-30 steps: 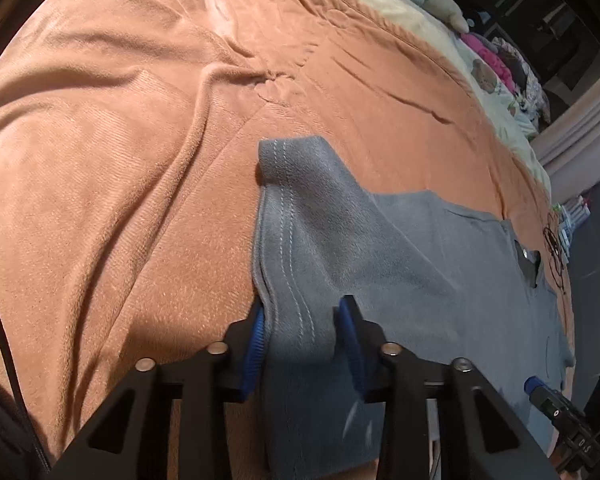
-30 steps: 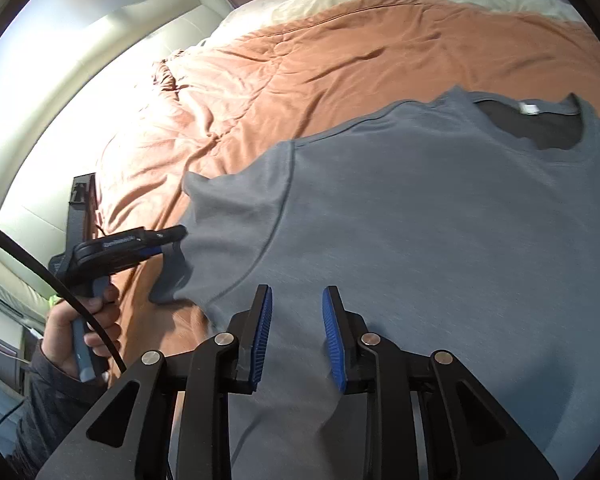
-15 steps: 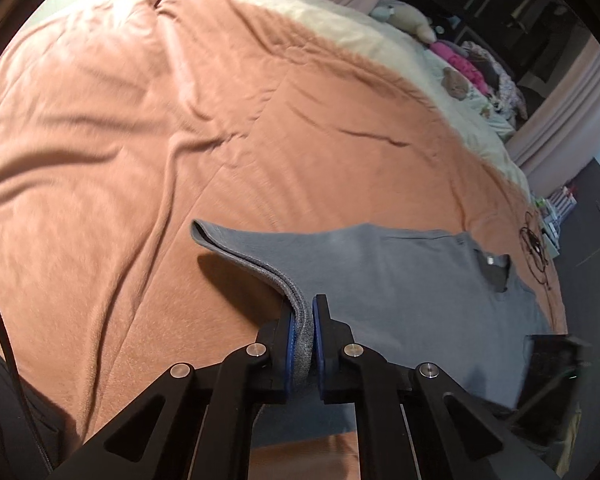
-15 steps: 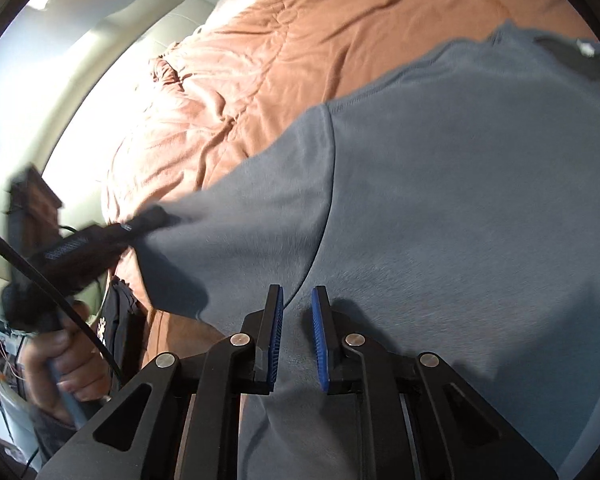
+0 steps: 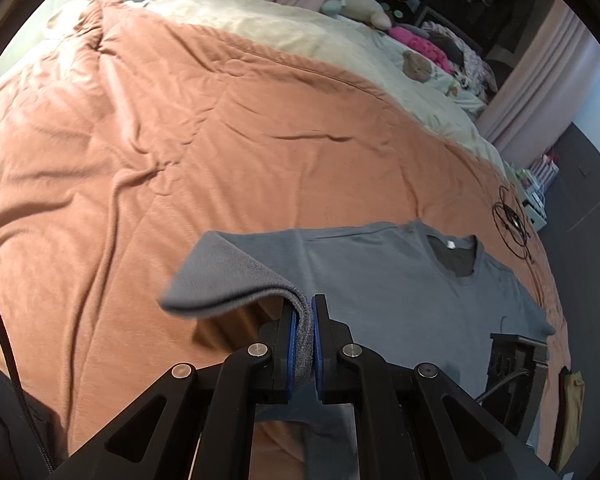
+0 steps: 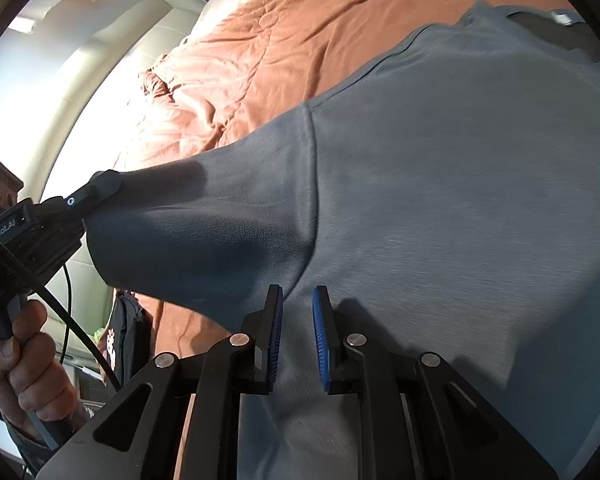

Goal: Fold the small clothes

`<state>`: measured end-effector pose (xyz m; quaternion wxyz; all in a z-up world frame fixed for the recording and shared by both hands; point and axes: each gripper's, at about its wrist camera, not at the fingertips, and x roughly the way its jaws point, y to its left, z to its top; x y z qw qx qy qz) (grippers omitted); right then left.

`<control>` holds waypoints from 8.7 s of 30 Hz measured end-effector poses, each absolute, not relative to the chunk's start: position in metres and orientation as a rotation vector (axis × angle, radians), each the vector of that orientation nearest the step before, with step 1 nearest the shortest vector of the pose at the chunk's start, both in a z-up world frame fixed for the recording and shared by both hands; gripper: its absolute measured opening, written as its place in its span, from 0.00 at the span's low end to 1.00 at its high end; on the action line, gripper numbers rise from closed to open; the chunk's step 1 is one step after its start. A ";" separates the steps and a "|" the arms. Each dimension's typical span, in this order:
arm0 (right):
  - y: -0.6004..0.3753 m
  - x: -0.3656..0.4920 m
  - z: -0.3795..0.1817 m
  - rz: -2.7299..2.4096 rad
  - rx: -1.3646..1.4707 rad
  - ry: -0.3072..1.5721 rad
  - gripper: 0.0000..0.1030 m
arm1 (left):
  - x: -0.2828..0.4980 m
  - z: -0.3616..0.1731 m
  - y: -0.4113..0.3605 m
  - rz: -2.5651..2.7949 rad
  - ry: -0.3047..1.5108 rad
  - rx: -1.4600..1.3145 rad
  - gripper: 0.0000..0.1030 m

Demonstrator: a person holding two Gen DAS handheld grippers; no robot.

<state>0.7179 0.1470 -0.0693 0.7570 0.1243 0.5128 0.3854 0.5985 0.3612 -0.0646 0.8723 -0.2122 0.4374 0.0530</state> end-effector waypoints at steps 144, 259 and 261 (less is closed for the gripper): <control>0.069 0.640 -0.017 0.646 -0.228 1.069 0.27 | 0.532 -0.126 0.288 0.207 1.082 -0.351 0.37; -0.311 0.747 0.087 0.489 0.351 0.910 0.01 | 0.746 -0.131 -0.074 -0.321 1.011 -0.302 0.12; -0.294 0.746 0.089 0.485 0.325 0.921 0.01 | 0.734 -0.126 -0.057 -0.308 1.003 -0.312 0.12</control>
